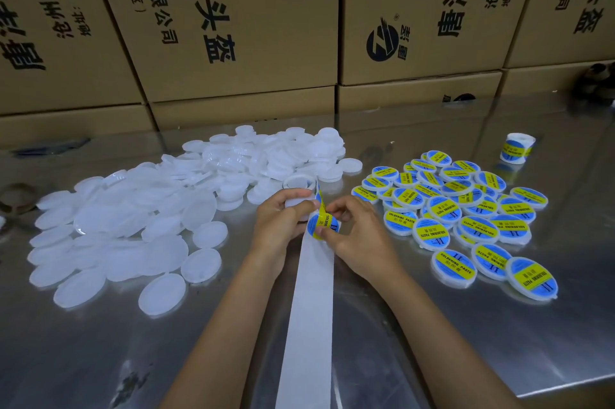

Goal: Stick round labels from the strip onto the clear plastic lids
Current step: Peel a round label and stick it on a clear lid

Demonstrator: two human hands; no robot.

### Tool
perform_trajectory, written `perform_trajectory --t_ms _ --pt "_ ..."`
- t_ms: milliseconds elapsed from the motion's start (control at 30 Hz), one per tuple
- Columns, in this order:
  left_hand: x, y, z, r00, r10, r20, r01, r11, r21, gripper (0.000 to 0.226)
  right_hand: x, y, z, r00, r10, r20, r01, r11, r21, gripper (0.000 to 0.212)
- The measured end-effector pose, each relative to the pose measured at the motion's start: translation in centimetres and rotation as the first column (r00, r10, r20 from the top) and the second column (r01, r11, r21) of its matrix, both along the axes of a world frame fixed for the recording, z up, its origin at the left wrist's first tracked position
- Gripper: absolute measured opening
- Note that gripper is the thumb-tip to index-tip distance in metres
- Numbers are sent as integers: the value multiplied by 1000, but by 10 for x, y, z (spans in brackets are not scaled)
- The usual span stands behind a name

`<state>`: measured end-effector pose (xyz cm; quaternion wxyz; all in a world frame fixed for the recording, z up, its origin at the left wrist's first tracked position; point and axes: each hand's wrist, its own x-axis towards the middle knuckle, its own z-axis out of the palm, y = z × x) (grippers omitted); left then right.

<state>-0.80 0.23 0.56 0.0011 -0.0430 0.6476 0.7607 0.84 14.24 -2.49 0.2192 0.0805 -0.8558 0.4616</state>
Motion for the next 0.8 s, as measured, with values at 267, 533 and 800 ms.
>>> perform_trajectory --t_ms 267,533,800 --pt "-1 1 -2 997 61 -46 -63 996 -58 20 0 -1 1 992 -2 -127 15 995 97 25" --pt "-8 0 -12 976 108 -188 -155 953 -258 23 10 -6 13 991 130 9 -125 967 -224 14" --pt "-9 -2 -8 968 159 -195 -176 982 -73 14 11 5 25 961 229 156 -78 764 -640 20"
